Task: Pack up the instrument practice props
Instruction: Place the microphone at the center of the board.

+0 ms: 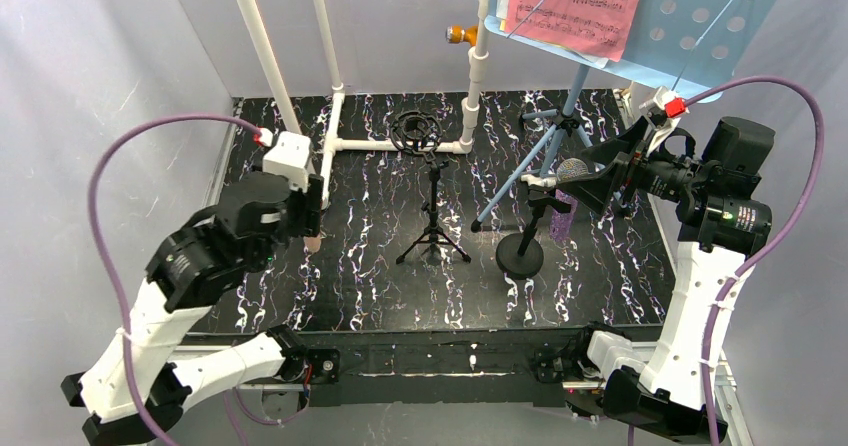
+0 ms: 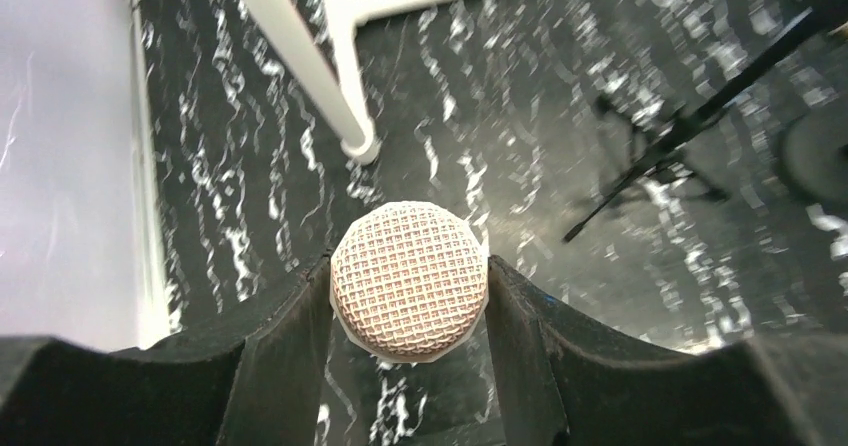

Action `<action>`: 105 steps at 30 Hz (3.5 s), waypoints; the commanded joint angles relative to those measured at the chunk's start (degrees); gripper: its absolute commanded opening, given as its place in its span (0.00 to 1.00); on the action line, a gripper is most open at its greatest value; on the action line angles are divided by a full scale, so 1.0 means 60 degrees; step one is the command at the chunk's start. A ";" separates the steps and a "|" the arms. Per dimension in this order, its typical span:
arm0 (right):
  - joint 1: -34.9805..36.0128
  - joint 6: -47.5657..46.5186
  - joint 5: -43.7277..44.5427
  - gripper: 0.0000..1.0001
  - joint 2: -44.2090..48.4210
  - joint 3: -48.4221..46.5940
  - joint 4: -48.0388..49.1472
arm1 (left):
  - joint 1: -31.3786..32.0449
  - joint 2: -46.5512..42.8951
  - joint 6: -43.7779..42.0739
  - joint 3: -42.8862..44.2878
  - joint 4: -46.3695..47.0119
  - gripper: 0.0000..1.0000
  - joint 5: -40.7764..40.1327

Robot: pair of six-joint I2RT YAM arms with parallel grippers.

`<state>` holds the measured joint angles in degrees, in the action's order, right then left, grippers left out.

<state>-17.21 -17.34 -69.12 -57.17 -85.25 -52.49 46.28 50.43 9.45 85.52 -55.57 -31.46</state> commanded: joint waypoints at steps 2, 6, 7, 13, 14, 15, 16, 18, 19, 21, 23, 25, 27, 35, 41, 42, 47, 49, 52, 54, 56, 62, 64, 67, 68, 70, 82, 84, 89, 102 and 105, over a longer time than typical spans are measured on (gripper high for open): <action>0.0027 -0.0113 -0.0029 1.00 -0.0023 0.0057 0.0159 | -0.0180 0.0396 -0.0064 -0.0749 -0.0594 0.00 -0.1809; 0.0027 -0.0134 -0.0039 1.00 -0.0010 0.0102 0.0148 | -0.0469 0.0632 -0.0635 -0.1407 -0.0492 0.00 -0.2444; 0.0027 -0.0141 -0.0039 1.00 -0.0009 0.0130 0.0153 | -0.0542 0.0625 -0.0784 -0.1620 -0.0380 0.00 -0.2558; 0.0027 -0.0304 -0.0001 1.00 0.0031 0.0191 0.0034 | -0.2281 0.0257 -0.0597 -0.2998 0.0453 0.00 -0.1291; 0.0027 -0.0336 0.0013 1.00 0.0035 0.0187 -0.0004 | -0.2573 0.0203 -0.0426 -0.3177 0.0492 0.00 -0.0850; 0.0027 -0.0384 0.0031 1.00 0.0036 0.0179 -0.0051 | -0.3200 0.0163 -0.0275 -0.3248 0.0501 0.00 -0.0460; 0.0023 -0.0441 0.0054 1.00 0.0036 0.0161 -0.0110 | -0.3670 0.0152 -0.0175 -0.3295 0.0537 0.00 0.0003; 0.0027 -0.0519 0.0057 1.00 0.0024 0.0160 -0.0160 | -0.4489 0.0180 -0.0086 -0.3339 0.0671 0.00 0.0783; 0.0031 -0.0535 0.0051 1.00 0.0021 0.0174 -0.0169 | -0.4837 0.0253 -0.0071 -0.3334 0.0725 0.00 0.1269; 0.0036 -0.0551 0.0062 1.00 0.0021 0.0179 -0.0170 | -0.5555 0.0507 0.0036 -0.3261 0.0800 0.00 0.1955; 0.0033 -0.0563 0.0066 1.00 0.0034 0.0189 -0.0179 | -0.6238 0.0794 0.0226 -0.3206 0.0930 0.00 0.2673; 0.0038 -0.0606 0.0077 1.00 0.0036 0.0198 -0.0205 | -0.6768 0.1097 0.0424 -0.3231 0.1197 0.00 0.3198; 0.0035 -0.0670 0.0067 1.00 0.0036 0.0191 -0.0256 | -0.7204 0.1568 0.0537 -0.3134 0.1438 0.00 0.3477; 0.0042 -0.1302 0.0117 1.00 -0.0038 -0.0007 -0.0863 | -0.8999 0.3926 0.0861 -0.1914 0.2010 0.00 0.4227; 0.0078 -0.1357 -0.0010 1.00 -0.0025 0.0032 -0.0949 | -0.9690 0.5967 0.1077 -0.0994 0.2172 0.00 0.4771; 0.0085 -0.1357 -0.0028 1.00 -0.0036 0.0022 -0.0965 | -0.9728 0.6410 0.1118 -0.0827 0.2172 0.00 0.4795; 0.0100 -0.1354 -0.0024 1.00 -0.0094 -0.0003 -0.1013 | -0.9845 0.7988 0.1235 0.0026 0.2334 0.00 0.4859; 0.0115 -0.1369 -0.0045 1.00 -0.0134 -0.0040 -0.1090 | -0.9851 0.8647 0.1244 0.0478 0.2376 0.00 0.4876; 0.0115 -0.1469 -0.0041 1.00 -0.0217 -0.0162 -0.1274 | -0.9858 0.9615 0.1338 0.1212 0.2337 0.00 0.4902; 0.0115 -0.1598 -0.0002 1.00 -0.0266 -0.0249 -0.1462 | -0.9864 1.0150 0.1412 0.1640 0.2295 0.00 0.5083; 0.0128 -0.1786 0.0073 1.00 -0.0306 -0.0316 -0.1692 | -0.9860 1.0674 0.1524 0.2025 0.2268 0.00 0.5236; 0.0129 -0.2095 0.0273 1.00 -0.0345 -0.0337 -0.2073 | -0.9864 1.1801 0.1823 0.3073 0.2092 0.05 0.5974; 0.0129 -0.2192 0.0309 1.00 -0.0356 -0.0359 -0.2191 | -0.9853 1.2038 0.1928 0.3311 0.2059 0.12 0.6252; 0.0129 -0.2247 0.0372 1.00 -0.0373 -0.0340 -0.2276 | -0.9867 1.2240 0.2069 0.3494 0.2029 0.33 0.6507; 0.0129 -0.2254 0.0376 1.00 -0.0385 -0.0334 -0.2289 | -0.9860 1.2282 0.2079 0.3537 0.2019 0.38 0.6541; 0.0129 -0.2273 0.0361 1.00 -0.0382 -0.0316 -0.2322 | -0.9859 1.2342 0.2094 0.3576 0.1975 0.48 0.6562; 0.0129 -0.2298 0.0401 1.00 -0.0238 -0.0191 -0.2371 | -1.0052 1.1633 0.2036 0.3073 0.2059 0.74 0.6979; 0.0129 -0.2308 0.0410 1.00 -0.0193 -0.0170 -0.2370 | -1.0118 1.1248 0.2002 0.2626 0.2314 0.75 0.7083; 0.0137 -0.2302 0.0433 1.00 -0.0077 -0.0105 -0.2357 | -1.0321 0.9819 0.2102 0.1066 0.3308 0.81 0.7400; 0.0187 -0.2309 0.0513 1.00 0.0140 -0.0106 -0.2348 | -1.1904 0.4638 0.4919 -0.5325 0.7007 0.98 1.0508; 0.0203 -0.2311 0.0556 1.00 0.0132 -0.0217 -0.2383 | -1.1965 0.3310 0.4631 -0.6256 0.7265 0.98 1.1138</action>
<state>-16.40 -31.77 -66.32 -56.64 -86.35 -63.44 -24.91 79.05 35.24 53.34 -17.45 25.63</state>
